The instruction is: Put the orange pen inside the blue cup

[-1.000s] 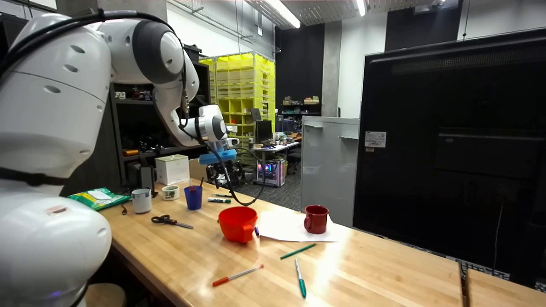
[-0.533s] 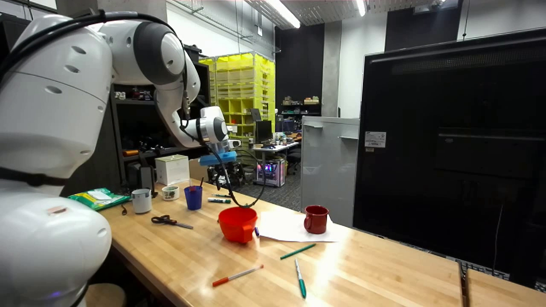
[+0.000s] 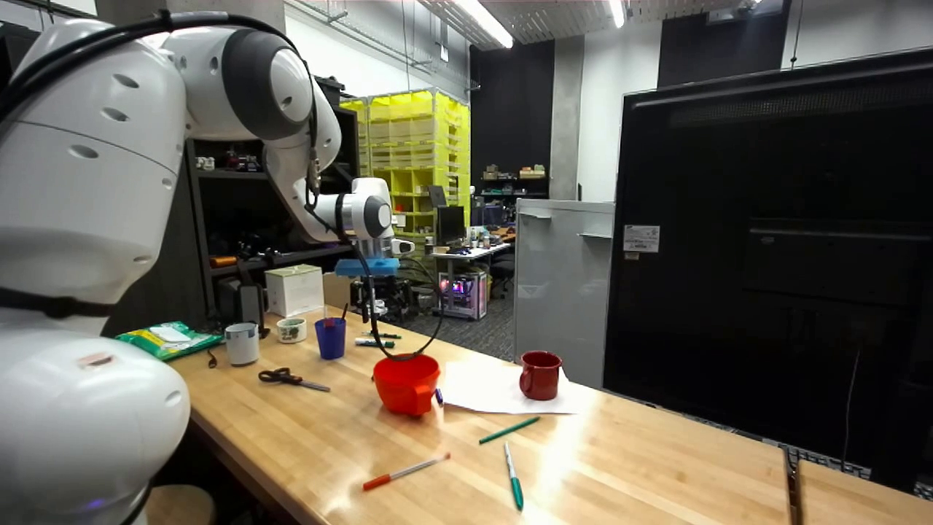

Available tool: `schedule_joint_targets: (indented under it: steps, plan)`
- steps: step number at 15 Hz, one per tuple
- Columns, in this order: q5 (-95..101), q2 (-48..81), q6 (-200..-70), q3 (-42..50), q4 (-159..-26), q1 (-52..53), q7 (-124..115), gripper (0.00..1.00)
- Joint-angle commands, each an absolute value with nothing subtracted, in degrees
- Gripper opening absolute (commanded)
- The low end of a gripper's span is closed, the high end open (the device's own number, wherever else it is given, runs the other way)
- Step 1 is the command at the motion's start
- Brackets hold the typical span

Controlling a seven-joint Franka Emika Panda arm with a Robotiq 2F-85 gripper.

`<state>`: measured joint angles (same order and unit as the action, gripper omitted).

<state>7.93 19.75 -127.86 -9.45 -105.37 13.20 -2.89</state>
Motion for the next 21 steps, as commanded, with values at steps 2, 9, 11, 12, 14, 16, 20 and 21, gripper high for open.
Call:
schedule_joint_targets:
  steps: [2, 9, 11, 12, 14, 16, 20, 21]
  plan:
    - [5.82, 14.30, -122.22, -9.07, -107.00, 12.90, -5.60, 1.00]
    - [5.57, 7.65, -116.94, -9.25, -110.49, 12.93, -12.52, 1.00]
    - [5.07, 5.61, -116.89, -9.80, -112.83, 13.09, -13.12, 1.00]
    - [4.56, 4.20, -116.94, -10.22, -114.41, 13.25, -13.22, 1.00]
    - [3.10, 1.40, -116.56, -11.16, -117.39, 13.60, -13.30, 1.00]
    - [1.26, -0.88, -115.31, -12.19, -119.73, 14.08, -13.25, 1.00]
    - [-1.26, -5.64, -113.23, -13.93, -123.68, 14.98, -15.93, 1.00]
    - [-0.56, -6.56, -113.21, -14.35, -124.53, 15.08, -17.00, 1.00]
